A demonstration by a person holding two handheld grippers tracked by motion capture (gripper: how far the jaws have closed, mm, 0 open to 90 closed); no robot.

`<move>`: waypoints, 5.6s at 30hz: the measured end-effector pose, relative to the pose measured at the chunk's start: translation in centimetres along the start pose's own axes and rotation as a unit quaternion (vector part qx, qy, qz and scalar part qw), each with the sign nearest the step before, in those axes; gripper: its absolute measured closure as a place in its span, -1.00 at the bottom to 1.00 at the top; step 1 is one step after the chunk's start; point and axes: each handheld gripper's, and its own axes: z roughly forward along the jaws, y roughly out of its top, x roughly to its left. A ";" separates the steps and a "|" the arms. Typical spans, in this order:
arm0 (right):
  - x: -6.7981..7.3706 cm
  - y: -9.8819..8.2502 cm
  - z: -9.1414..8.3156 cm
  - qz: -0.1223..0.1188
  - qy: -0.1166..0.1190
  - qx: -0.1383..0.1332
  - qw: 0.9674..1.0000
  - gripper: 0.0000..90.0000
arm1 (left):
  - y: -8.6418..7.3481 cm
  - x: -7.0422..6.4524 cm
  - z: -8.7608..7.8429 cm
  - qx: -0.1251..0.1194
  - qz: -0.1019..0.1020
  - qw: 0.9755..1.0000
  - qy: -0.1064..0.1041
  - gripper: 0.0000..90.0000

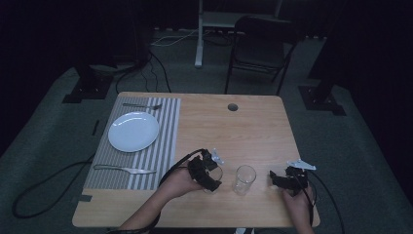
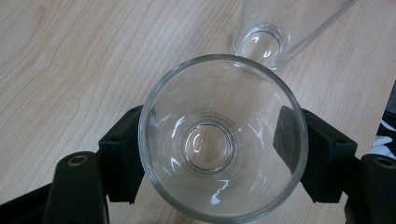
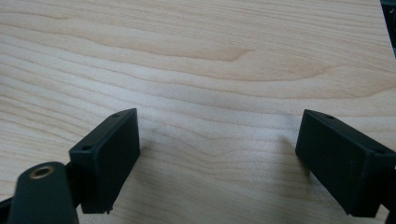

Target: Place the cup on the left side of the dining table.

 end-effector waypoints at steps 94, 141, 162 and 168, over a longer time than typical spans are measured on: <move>0.0 0.0 0.0 0.001 -0.001 0.000 1.000 -0.70 | -13.7 15.5 -6.6 -0.083 -0.272 0.940 0.188 -0.36; 0.0 0.0 0.0 0.002 -0.001 0.001 1.000 -0.70 | -24.5 10.2 -6.7 -0.114 -0.314 0.898 0.288 -0.99; 0.0 0.0 0.0 0.002 -0.001 0.001 1.000 -0.70 | -29.5 9.6 -5.2 -0.092 -0.362 0.879 0.295 -0.99; 0.0 0.0 0.0 0.002 -0.001 0.000 1.000 -0.70 | -30.3 9.6 -5.5 -0.102 -0.385 0.872 0.284 -0.99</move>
